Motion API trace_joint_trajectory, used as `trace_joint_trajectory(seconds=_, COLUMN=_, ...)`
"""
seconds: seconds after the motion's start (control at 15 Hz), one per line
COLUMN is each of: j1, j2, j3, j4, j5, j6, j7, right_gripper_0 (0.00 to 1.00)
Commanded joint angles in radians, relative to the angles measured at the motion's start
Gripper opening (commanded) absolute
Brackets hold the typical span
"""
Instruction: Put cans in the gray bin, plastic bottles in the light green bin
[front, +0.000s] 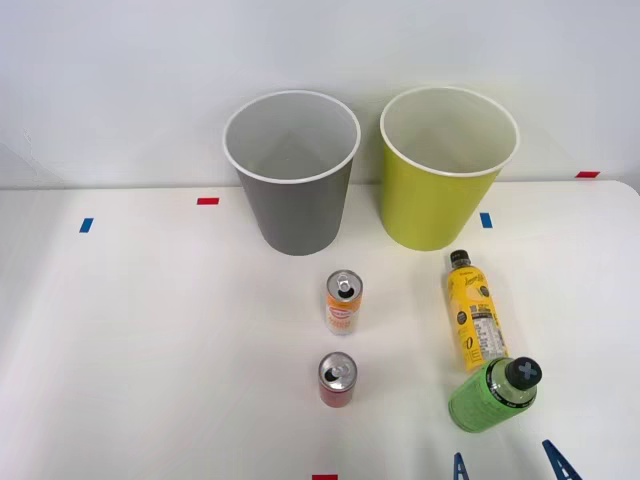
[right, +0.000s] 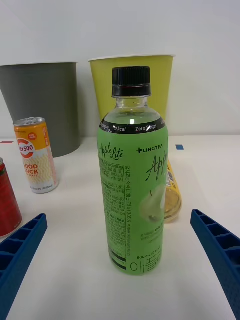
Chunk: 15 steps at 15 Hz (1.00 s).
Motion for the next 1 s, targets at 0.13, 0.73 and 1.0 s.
trace_joint_trajectory(seconds=0.13, j1=0.0, j2=0.0, j3=0.0, j4=0.0, j5=0.0, j6=0.0, j7=0.0, right_gripper_0=1.0)
trace_joint_trajectory(seconds=0.73, j1=0.0, j2=0.0, j3=0.0, j4=0.0, j5=0.0, j6=0.0, j7=0.0, right_gripper_0=1.0)
trace_joint_trajectory(seconds=1.0, j1=0.0, j2=0.0, j3=0.0, j4=0.0, j5=0.0, j6=0.0, j7=0.0, right_gripper_0=1.0)
